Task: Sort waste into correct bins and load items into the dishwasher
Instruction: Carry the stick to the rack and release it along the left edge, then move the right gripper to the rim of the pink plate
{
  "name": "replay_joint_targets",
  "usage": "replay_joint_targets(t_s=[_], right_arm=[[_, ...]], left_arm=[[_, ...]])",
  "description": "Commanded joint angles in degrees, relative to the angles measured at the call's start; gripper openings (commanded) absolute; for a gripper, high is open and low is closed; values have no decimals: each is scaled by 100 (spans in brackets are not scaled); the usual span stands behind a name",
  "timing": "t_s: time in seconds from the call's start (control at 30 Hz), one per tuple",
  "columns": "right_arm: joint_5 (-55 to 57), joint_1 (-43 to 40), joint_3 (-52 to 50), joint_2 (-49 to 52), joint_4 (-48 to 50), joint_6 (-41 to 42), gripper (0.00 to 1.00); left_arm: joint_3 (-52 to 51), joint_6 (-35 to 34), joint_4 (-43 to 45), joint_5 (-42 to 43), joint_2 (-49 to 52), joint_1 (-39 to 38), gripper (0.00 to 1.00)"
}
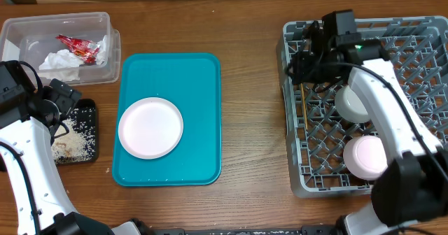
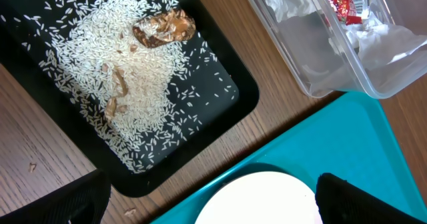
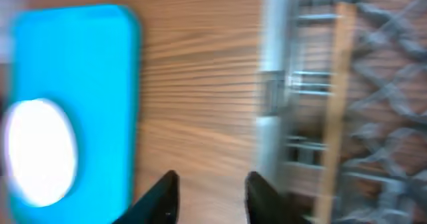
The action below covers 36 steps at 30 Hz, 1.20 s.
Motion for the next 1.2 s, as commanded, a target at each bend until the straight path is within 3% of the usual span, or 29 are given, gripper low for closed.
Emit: replay_joint_targets(t_s=[0.0, 0.03, 0.37, 0.6, 0.7, 0.97, 1.17], right_arm=[[-1495, 470, 9, -601, 44, 35, 74], [-1694, 664, 9, -621, 92, 35, 100], [-1742, 2798, 4, 46, 1615, 297, 100], [802, 3853, 4, 1027, 2164, 3414, 100], [1147, 4140, 4, 1335, 2188, 3840, 100], [1510, 4553, 4, 1888, 2229, 4577, 87], [1624, 4623, 4, 2273, 2223, 4695, 84]], left_arm=[[44, -55, 7, 22, 9, -2, 100], [44, -55, 7, 22, 9, -2, 100], [44, -55, 7, 22, 9, -2, 100], [44, -55, 7, 22, 9, -2, 100], [44, -55, 7, 22, 9, -2, 100], [44, -52, 7, 22, 9, -2, 100], [44, -55, 7, 22, 9, -2, 100]])
